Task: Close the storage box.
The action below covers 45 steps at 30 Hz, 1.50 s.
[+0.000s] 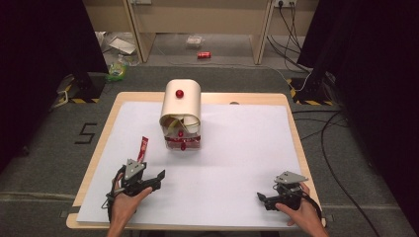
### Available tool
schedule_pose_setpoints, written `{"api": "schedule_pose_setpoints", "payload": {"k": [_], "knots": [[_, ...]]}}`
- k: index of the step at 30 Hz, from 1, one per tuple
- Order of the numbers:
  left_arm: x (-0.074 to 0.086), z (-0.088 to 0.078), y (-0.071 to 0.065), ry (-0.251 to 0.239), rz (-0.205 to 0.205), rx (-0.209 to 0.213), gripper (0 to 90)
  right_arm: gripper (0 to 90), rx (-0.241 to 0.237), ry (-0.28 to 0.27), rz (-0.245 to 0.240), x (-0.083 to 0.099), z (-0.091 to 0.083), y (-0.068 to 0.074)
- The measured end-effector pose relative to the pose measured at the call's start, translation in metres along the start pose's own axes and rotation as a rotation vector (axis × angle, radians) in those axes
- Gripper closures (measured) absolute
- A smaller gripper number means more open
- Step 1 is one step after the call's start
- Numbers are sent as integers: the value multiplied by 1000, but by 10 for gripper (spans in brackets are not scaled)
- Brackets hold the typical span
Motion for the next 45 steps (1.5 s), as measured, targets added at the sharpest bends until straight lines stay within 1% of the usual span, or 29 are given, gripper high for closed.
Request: {"api": "schedule_pose_setpoints", "payload": {"k": [4, 13, 15, 20, 30, 37, 45], "knots": [[6, -6, -1, 5, 1, 3, 217, 36, 0, 0, -2, 0, 0, 0], [12, -9, -7, 13, 11, 14, 217, 36, 0, 0, -1, 0, 0, 0], [14, -9, -9, 24, 18, 19, 217, 36, 0, 0, -2, 0, 0, 0], [17, -11, -13, 43, 53, 18, 217, 36, 0, 0, -1, 0, 0, 0], [23, -17, -21, 61, 61, 44, 200, 36, 0, 0, 0, 0, 0, 0], [27, -21, -25, 66, 52, 56, 171, 36, 0, 0, -2, 0, 0, 0], [33, -26, -28, 72, 48, 68, 164, 36, 0, 1, 1, 0, 0, 0]]}}
Point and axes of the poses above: each handheld gripper's, and its own axes: z roughly forward along the jaws, x roughly out of its underside, y roughly to its left, the point moved 6 cm from there along z, roughly forward along the jaws, and after that the axes turned 7 degrees about -y, right-handed, at the moved point
